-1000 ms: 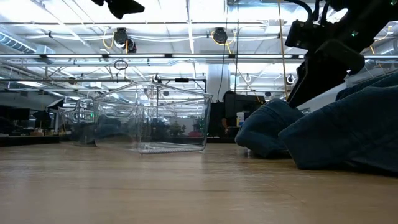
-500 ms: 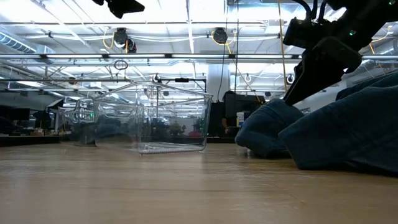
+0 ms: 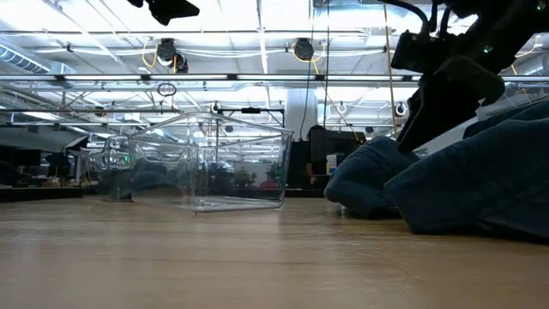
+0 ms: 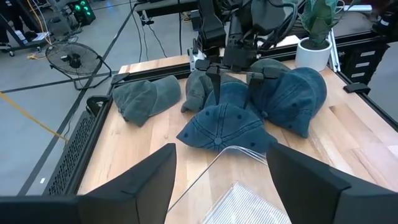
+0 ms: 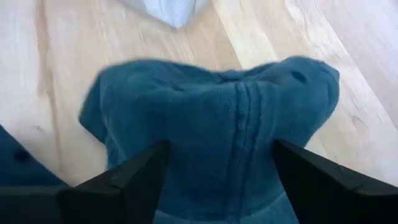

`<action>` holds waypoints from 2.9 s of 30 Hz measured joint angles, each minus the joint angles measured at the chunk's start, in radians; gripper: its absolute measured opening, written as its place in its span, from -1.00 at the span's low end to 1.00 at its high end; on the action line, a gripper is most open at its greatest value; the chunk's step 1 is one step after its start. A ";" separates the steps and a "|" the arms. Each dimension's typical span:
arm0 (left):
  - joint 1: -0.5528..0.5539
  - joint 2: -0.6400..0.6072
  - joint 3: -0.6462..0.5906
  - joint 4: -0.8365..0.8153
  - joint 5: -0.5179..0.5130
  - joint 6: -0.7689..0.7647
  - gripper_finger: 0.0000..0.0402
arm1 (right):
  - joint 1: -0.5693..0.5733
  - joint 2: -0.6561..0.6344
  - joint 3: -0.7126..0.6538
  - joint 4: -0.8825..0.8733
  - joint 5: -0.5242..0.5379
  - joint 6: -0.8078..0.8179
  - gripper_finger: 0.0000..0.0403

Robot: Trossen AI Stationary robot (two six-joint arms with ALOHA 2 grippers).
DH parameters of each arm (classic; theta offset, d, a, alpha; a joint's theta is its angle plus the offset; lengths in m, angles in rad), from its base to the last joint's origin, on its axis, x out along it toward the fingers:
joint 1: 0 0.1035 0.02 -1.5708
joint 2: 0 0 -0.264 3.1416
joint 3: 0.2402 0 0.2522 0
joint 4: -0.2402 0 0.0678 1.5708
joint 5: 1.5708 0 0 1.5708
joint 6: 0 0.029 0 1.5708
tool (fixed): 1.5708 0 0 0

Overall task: Pick & Place hat
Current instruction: Put the top blue cap into the top transparent bin

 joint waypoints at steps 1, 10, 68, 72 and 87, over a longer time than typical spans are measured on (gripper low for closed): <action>0.000 0.000 0.000 0.000 0.000 0.000 0.26 | -0.003 0.009 0.000 0.007 0.000 -0.007 0.38; 0.000 0.000 0.000 0.000 0.000 0.000 0.33 | -0.021 0.032 0.000 0.027 -0.018 -0.028 0.38; 0.000 0.000 0.000 0.000 0.000 0.000 0.31 | -0.038 0.033 0.000 0.022 -0.017 0.009 0.14; 0.000 0.000 0.000 0.000 0.000 0.000 0.28 | -0.038 0.033 0.000 0.022 -0.018 0.009 0.01; 0.000 0.000 0.000 0.000 0.000 0.000 0.34 | -0.038 0.033 0.000 0.022 -0.018 -0.003 -0.29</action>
